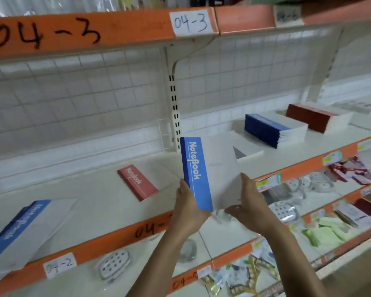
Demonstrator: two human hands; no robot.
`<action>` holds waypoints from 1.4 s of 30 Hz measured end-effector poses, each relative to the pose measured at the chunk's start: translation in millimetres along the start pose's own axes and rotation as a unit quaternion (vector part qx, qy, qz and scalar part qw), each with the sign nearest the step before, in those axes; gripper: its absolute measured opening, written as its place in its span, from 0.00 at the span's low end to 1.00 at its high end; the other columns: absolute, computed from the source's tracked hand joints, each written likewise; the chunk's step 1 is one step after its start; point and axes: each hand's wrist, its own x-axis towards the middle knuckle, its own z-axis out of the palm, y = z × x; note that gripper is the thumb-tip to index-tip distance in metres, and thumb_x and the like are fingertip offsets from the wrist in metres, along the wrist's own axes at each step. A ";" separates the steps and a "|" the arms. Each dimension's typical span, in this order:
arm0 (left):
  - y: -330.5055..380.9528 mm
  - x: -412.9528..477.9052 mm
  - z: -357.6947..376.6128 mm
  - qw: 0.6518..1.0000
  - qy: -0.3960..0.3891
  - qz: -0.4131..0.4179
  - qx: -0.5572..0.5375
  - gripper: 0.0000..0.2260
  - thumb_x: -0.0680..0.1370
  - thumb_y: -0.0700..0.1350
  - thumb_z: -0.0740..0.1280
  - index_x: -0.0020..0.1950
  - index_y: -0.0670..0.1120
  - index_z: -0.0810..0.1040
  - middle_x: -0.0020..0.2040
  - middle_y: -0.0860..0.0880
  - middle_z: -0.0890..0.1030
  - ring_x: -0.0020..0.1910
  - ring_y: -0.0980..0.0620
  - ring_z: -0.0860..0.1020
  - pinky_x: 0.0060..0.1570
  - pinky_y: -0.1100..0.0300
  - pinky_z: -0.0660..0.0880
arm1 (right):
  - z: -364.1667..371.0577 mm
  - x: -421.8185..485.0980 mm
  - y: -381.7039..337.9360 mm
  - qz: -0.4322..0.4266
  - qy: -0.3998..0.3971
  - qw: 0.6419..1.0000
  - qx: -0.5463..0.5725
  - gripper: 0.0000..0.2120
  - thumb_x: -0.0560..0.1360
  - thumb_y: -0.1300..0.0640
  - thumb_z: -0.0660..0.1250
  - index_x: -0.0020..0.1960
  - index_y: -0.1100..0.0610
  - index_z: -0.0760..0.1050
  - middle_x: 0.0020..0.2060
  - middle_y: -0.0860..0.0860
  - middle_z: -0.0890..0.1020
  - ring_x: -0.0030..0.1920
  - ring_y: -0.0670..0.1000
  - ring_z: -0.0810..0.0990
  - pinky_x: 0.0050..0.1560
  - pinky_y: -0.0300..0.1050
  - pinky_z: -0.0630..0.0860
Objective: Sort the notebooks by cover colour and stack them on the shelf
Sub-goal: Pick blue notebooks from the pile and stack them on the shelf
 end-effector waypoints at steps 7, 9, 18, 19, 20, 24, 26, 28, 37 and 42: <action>90.7 5.8 116.3 1.000 0.015 0.007 0.018 0.41 0.69 0.39 0.73 0.74 0.42 0.53 0.65 0.45 0.66 0.61 0.47 0.71 0.54 0.59 0.72 | -102.5 -1.5 91.3 -0.013 0.044 0.999 -0.017 0.45 0.63 0.61 0.76 0.72 0.59 0.54 0.62 0.54 0.67 0.64 0.56 0.70 0.63 0.48 0.71; 110.1 12.3 144.2 0.999 0.015 -0.008 0.028 0.41 0.70 0.38 0.73 0.75 0.41 0.51 0.66 0.43 0.64 0.63 0.45 0.69 0.57 0.58 0.71 | -126.0 1.6 113.7 -0.016 0.056 0.998 -0.021 0.42 0.61 0.61 0.76 0.69 0.59 0.58 0.59 0.54 0.69 0.59 0.55 0.72 0.57 0.49 0.75; 154.7 58.3 218.2 0.999 0.037 -0.018 0.036 0.33 0.66 0.40 0.75 0.67 0.42 0.63 0.59 0.44 0.70 0.56 0.45 0.74 0.49 0.55 0.76 | -198.4 32.8 169.0 -0.035 0.060 0.996 -0.049 0.37 0.67 0.66 0.71 0.70 0.64 0.55 0.61 0.58 0.65 0.63 0.56 0.66 0.52 0.34 0.62; 157.3 66.2 221.9 0.998 0.037 -0.023 0.035 0.32 0.66 0.40 0.75 0.66 0.42 0.64 0.58 0.44 0.70 0.55 0.45 0.75 0.48 0.54 0.77 | -202.9 40.6 172.6 -0.032 0.066 0.996 -0.050 0.37 0.66 0.66 0.71 0.70 0.63 0.57 0.60 0.58 0.66 0.62 0.57 0.67 0.53 0.38 0.64; 159.3 75.4 226.2 0.998 0.040 -0.023 0.030 0.33 0.65 0.41 0.76 0.65 0.43 0.65 0.58 0.45 0.71 0.53 0.46 0.75 0.47 0.54 0.77 | -206.9 49.0 177.2 -0.029 0.071 0.996 -0.052 0.38 0.65 0.65 0.72 0.70 0.64 0.58 0.60 0.58 0.67 0.61 0.57 0.68 0.55 0.40 0.66; 161.9 121.4 241.7 0.999 0.031 -0.015 0.007 0.42 0.53 0.57 0.81 0.63 0.49 0.69 0.55 0.50 0.76 0.51 0.51 0.78 0.43 0.54 0.81 | -221.2 90.5 193.9 -0.021 0.070 0.996 -0.057 0.38 0.64 0.63 0.74 0.69 0.64 0.59 0.58 0.58 0.69 0.60 0.57 0.70 0.56 0.44 0.68; 162.6 148.9 245.6 0.998 0.028 -0.008 0.051 0.39 0.53 0.61 0.76 0.59 0.47 0.71 0.52 0.49 0.77 0.48 0.49 0.79 0.44 0.51 0.80 | -229.1 115.6 201.8 -0.032 0.076 0.995 -0.057 0.38 0.65 0.63 0.74 0.69 0.63 0.60 0.59 0.57 0.70 0.61 0.57 0.70 0.53 0.39 0.66; 160.4 178.6 247.0 0.994 0.024 0.008 0.105 0.39 0.51 0.68 0.69 0.54 0.46 0.73 0.48 0.49 0.78 0.46 0.49 0.78 0.43 0.52 0.78 | -239.0 139.4 206.3 -0.032 0.065 0.996 -0.052 0.39 0.66 0.63 0.74 0.71 0.61 0.58 0.61 0.56 0.69 0.60 0.55 0.70 0.49 0.33 0.62; 173.9 253.6 244.3 0.988 0.009 0.043 0.147 0.30 0.56 0.69 0.66 0.51 0.53 0.71 0.46 0.55 0.78 0.47 0.53 0.76 0.37 0.62 0.71 | -263.8 233.5 230.6 -0.062 0.032 0.997 -0.029 0.40 0.64 0.56 0.78 0.70 0.58 0.63 0.63 0.53 0.71 0.64 0.51 0.68 0.59 0.38 0.65; 178.1 278.3 246.7 0.990 0.022 0.020 0.134 0.33 0.57 0.67 0.71 0.57 0.52 0.71 0.52 0.54 0.77 0.50 0.55 0.76 0.39 0.63 0.71 | -271.0 271.6 237.8 -0.089 -0.008 0.996 0.005 0.38 0.66 0.57 0.77 0.71 0.55 0.63 0.64 0.50 0.70 0.65 0.50 0.68 0.63 0.39 0.64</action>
